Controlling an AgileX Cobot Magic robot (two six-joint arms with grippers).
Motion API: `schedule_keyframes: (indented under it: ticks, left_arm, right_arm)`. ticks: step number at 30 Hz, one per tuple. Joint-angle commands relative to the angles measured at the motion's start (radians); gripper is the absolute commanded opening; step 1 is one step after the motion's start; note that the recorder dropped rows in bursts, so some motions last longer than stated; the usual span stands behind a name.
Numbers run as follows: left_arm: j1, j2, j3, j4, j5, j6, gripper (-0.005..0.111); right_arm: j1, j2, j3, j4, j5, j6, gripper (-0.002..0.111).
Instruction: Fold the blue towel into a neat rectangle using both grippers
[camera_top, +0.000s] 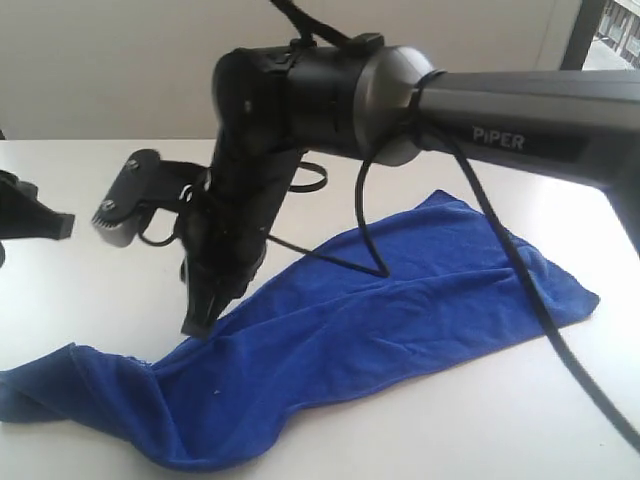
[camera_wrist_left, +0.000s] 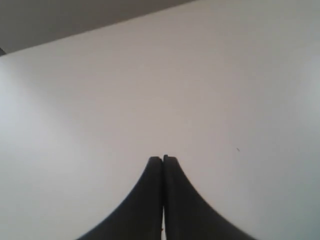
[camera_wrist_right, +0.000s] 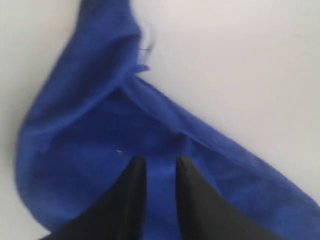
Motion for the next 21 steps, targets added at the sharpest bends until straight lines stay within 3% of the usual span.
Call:
schedule_keyframes:
  ticks: [1, 5, 9, 10, 12, 17, 19, 21]
  left_arm:
    - [-0.042, -0.008, 0.064, 0.070, -0.044, -0.101, 0.000]
    - [-0.060, -0.043, 0.045, 0.250, -0.088, -0.231, 0.000]
    - [-0.060, -0.091, -0.046, 0.644, -0.123, -0.611, 0.000]
    - [-0.057, -0.091, -0.068, 0.644, -0.154, -0.662, 0.000]
    - [-0.038, -0.086, -0.116, 0.644, -0.220, -0.646, 0.000]
    - [0.032, -0.084, -0.205, 0.644, -0.208, -0.600, 0.000]
    - [0.075, -0.078, -0.231, 0.644, -0.153, -0.559, 0.000]
    - [0.116, -0.065, -0.236, 0.644, -0.009, -0.435, 0.000]
  right_arm:
    - [-0.095, 0.049, -0.001, -0.001, -0.074, 0.016, 0.025]
    - [-0.161, 0.109, -0.001, 0.057, -0.084, 0.016, 0.026]
    - [-0.178, 0.164, -0.001, 0.118, -0.062, -0.010, 0.022]
    - [-0.178, 0.171, -0.001, 0.123, -0.062, -0.014, 0.021]
    - [-0.175, 0.179, -0.001, 0.161, -0.062, -0.040, 0.018]
    - [-0.175, 0.180, -0.001, 0.215, -0.062, -0.064, 0.017]
    - [-0.175, 0.180, -0.001, 0.215, -0.062, -0.064, 0.017]
    - [-0.175, 0.180, -0.001, 0.217, -0.062, -0.064, 0.017]
